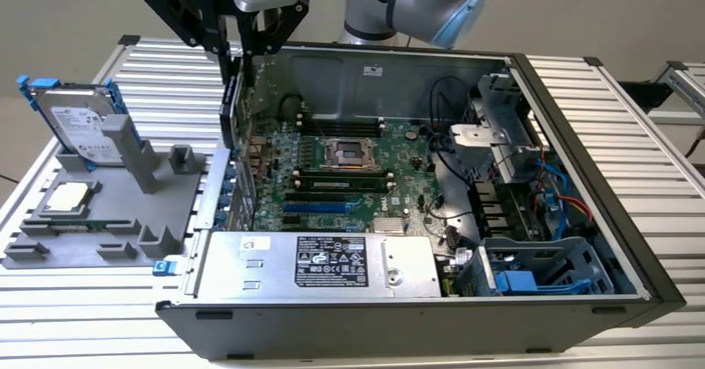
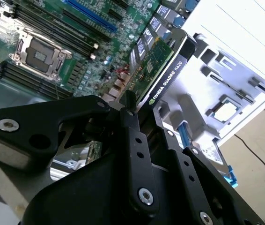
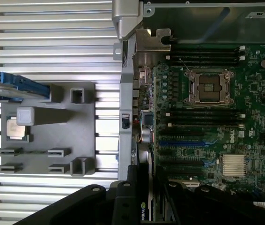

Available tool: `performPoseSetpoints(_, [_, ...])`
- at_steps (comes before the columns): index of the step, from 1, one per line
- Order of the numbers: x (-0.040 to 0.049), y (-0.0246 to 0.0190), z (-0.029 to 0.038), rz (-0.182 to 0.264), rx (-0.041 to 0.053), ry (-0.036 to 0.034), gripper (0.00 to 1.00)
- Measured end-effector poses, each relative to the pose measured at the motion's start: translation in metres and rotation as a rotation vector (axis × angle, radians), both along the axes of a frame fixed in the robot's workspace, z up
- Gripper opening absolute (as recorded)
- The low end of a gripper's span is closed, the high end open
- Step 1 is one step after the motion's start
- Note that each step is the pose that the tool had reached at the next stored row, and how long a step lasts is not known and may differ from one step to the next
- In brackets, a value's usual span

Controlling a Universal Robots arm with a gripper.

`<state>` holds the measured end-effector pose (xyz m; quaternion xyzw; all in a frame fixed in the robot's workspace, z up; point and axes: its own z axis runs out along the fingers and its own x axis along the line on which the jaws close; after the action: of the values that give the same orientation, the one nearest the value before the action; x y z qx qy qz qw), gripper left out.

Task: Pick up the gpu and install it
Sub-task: 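Pick up the gpu and move the gpu toward the slot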

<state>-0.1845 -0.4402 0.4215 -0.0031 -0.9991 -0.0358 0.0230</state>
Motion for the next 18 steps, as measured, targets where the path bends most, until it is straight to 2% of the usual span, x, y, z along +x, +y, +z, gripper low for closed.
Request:
performPoseSetpoints(6, [0.0033,0.0,0.0,0.0,0.0,-0.0005,0.0])
performPoseSetpoints(10, [0.0059,0.0,0.0001,0.0,-0.0001,-0.0038,0.0])
performPoseSetpoints(13, [0.0071,0.0,0.0,0.0,0.0001,-0.0126,0.0])
performPoseSetpoints(17, [0.0076,0.0,0.0,0.0,-0.0001,-0.0361,0.0])
performPoseSetpoints(18, [0.0077,0.0,0.0,0.0,0.0,-0.0365,0.0])
